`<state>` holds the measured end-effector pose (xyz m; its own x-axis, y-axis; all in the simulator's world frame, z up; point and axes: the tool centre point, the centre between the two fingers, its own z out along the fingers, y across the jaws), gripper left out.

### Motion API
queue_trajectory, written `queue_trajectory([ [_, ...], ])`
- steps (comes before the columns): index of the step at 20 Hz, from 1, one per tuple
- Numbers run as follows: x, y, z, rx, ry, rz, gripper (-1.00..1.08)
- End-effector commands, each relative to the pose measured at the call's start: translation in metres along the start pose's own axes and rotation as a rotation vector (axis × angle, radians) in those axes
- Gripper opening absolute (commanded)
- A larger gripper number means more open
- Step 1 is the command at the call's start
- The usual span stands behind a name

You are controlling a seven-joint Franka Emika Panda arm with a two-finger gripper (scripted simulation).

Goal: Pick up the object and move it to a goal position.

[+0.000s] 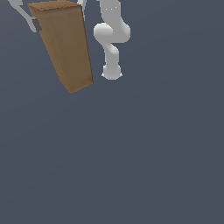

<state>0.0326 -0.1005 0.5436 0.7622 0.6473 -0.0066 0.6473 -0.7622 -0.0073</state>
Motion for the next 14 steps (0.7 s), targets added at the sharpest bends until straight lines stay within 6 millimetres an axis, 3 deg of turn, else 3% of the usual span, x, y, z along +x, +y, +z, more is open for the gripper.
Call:
queue_trajectory([
  [1,0.0000,0.0004,-0.0085,-0.008,0.007,0.000,-1.00],
  [14,0.0014,0.0026,-0.0135,-0.008,0.007,0.000,-1.00],
])
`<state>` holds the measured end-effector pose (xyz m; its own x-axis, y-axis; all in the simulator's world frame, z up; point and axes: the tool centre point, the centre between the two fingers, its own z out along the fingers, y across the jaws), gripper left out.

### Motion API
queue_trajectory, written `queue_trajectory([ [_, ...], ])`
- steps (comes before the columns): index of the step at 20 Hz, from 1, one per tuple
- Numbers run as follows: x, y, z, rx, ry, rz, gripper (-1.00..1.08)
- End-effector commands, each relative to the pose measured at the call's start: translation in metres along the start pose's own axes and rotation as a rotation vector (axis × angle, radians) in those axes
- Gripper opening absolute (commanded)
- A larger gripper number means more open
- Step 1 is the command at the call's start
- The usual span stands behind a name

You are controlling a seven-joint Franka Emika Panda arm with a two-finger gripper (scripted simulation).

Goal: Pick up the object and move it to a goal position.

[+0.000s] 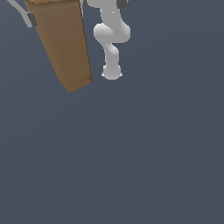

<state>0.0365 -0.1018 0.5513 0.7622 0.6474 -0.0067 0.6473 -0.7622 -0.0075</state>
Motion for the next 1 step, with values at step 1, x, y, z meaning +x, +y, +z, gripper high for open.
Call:
queue_trajectory([
  [1,-0.0007,-0.0008,-0.0057,-0.008,0.007,0.000,-1.00],
])
